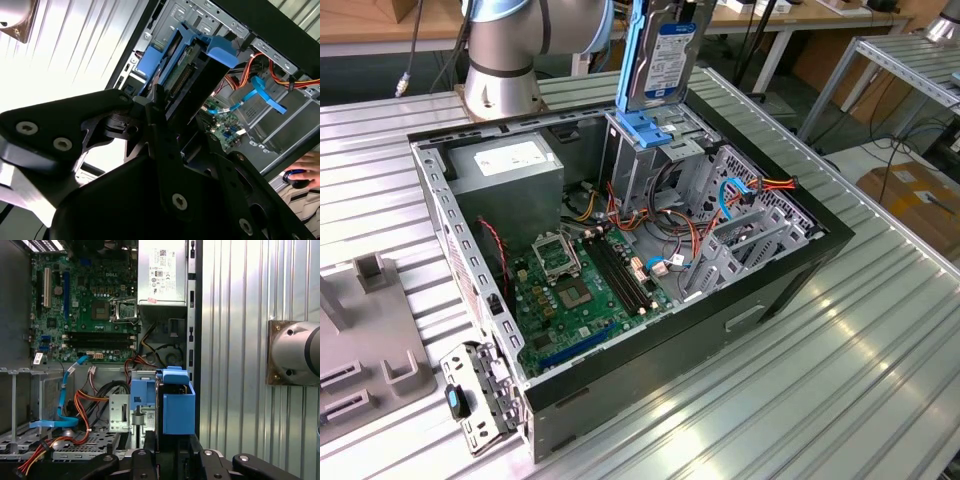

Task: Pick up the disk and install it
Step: 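Pick up the disk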

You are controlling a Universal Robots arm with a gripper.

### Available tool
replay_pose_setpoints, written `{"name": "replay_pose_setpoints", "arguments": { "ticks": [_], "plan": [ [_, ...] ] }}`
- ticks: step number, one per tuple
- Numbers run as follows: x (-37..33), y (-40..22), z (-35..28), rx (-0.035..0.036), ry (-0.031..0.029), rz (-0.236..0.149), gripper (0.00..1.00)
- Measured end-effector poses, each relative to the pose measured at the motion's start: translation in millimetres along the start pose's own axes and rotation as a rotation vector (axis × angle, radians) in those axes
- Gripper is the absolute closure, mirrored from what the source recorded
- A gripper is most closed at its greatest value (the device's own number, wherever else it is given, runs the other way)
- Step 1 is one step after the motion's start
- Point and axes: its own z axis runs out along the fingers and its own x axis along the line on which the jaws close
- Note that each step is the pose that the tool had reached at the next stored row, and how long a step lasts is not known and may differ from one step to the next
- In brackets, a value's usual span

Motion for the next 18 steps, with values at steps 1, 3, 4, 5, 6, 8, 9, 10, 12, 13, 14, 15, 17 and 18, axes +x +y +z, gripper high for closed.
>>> {"name": "replay_pose_setpoints", "arguments": {
  "ticks": [1,3,4,5,6,8,9,10,12,13,14,15,17,18],
  "plan": [
    [0.0,-0.6,0.2,0.0000,0.0001,0.000,0.65],
    [0.1,-1.2,1.3,0.0001,0.0000,0.000,0.65],
    [0.3,-1.3,2.8,0.0001,0.0000,0.000,0.65],
    [0.5,-1.4,6.1,0.0001,0.0001,0.000,0.65],
    [0.5,-1.6,7.5,0.0001,0.0003,-0.001,0.65],
    [0.5,-4.0,9.0,0.0001,0.0008,-0.001,0.65],
    [0.7,-7.0,9.7,0.0001,0.0007,-0.002,0.65],
    [1.2,-8.8,10.1,0.0001,0.0006,-0.002,0.65],
    [2.0,-10.4,10.4,0.0001,0.0006,-0.003,0.65],
    [2.1,-11.0,10.5,0.0002,0.0006,-0.003,0.65],
    [2.1,-11.1,10.4,0.0001,0.0007,-0.003,0.65],
    [2.1,-11.1,10.3,0.0001,0.0010,-0.003,0.65],
    [2.5,-11.1,10.3,0.0001,0.0009,-0.003,0.65],
    [3.8,-11.2,10.3,0.0001,0.0010,-0.003,0.65]
  ]
}}
